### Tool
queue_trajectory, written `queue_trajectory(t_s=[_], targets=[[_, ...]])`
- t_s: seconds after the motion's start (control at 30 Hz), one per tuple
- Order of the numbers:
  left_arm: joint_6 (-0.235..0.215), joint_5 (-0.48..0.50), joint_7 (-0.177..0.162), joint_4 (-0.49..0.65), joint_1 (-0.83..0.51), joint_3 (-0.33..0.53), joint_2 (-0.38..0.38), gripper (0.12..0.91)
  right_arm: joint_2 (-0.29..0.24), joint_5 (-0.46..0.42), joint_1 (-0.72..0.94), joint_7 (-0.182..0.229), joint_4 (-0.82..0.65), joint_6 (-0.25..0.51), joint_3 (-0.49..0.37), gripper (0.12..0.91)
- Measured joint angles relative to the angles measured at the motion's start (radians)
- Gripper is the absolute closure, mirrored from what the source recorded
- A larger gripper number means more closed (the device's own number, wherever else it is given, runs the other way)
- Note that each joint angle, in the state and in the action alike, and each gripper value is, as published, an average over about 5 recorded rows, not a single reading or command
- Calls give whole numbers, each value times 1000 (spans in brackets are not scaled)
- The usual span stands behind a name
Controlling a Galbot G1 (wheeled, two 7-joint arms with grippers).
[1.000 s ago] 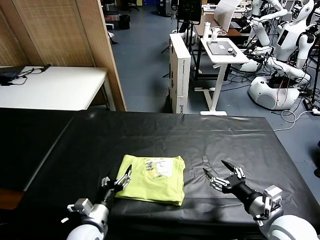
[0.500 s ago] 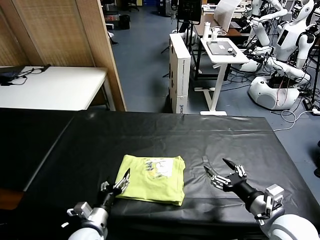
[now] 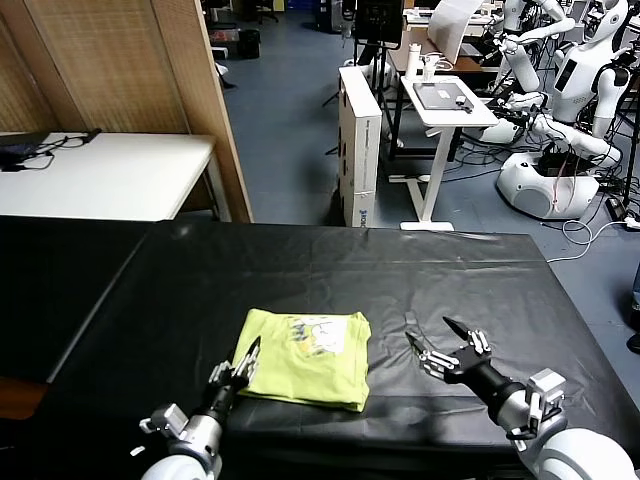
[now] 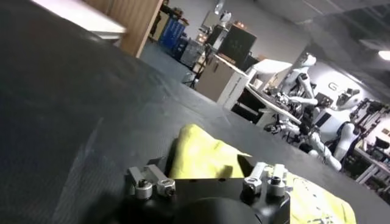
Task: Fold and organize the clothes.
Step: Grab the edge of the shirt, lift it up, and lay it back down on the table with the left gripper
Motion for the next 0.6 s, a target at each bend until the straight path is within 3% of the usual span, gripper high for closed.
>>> queue_trajectory(t_s=[0.13, 0.2, 0.4, 0.6], targets=[[14, -14, 1, -19, 5, 0, 1, 820, 10, -14, 3, 0, -1, 2, -10, 118], [18, -6, -3, -29, 5, -4, 2, 847, 15, -19, 3, 0, -2, 3, -12, 118], [23, 88, -17, -62, 1, -38, 22, 843, 27, -35, 2, 4, -7, 7, -13, 118], [-7, 211, -29, -112, 10, -133, 90, 843, 43, -59, 11, 7, -24, 10, -27, 118]])
